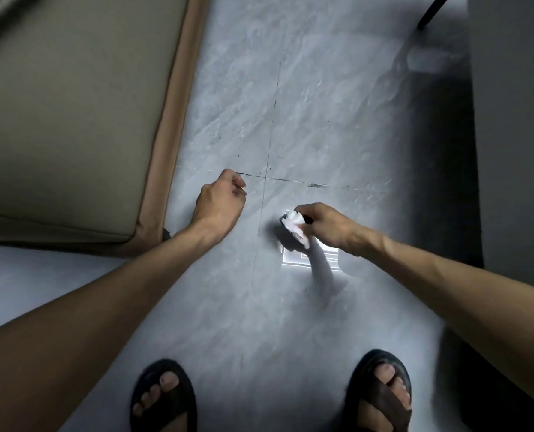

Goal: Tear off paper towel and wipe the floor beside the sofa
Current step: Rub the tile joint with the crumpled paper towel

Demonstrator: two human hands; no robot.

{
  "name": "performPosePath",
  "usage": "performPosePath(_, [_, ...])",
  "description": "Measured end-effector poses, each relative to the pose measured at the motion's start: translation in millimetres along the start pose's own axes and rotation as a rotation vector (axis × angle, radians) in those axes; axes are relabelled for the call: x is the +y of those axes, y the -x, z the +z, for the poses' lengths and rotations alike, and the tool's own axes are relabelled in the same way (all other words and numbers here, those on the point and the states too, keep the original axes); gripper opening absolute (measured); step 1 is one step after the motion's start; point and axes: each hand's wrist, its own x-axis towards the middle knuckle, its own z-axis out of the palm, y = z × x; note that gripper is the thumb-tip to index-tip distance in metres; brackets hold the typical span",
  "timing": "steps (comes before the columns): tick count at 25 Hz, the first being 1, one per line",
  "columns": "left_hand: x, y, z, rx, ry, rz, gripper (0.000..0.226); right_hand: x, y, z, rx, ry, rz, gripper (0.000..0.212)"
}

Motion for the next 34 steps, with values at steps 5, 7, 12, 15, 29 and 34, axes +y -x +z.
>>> performPosePath(5, [53.8, 67.6, -43.1, -0.17, -0.011, -0.029, 0.018, -46.3, 87.8, 12.3, 0.179, -0.583, 0.044, 0.017])
performPosePath(7, [87.0, 102.6, -71.2, -0.256, -0.048, -0.011, 0.017, -78.0, 138.7, 13.1, 0.283, -0.754, 0.074, 0.02])
performPosePath(12, [191.4, 198.6, -137.3, -0.489, -0.186, 0.095, 0.016, -146.5, 291.4, 1.0, 0.57, -0.864, 0.25, 0.033])
performPosePath(15, [246.9, 245.4, -150.0, -0.559, -0.226, 0.167, 0.015, -157.5, 381.2, -15.4, 0.716, -0.764, 0.36, 0.026])
performPosePath(29, [313.4, 395.1, -28.3, -0.648, -0.347, 0.159, 0.018, 43.0, 517.0, -80.6, 0.738, 0.089, 0.789, 0.03])
performPosePath(34, [374.1, 431.5, -97.0, -0.575, -0.38, 0.184, 0.018, -84.0, 555.9, -99.7, 0.379, 0.246, 0.463, 0.017])
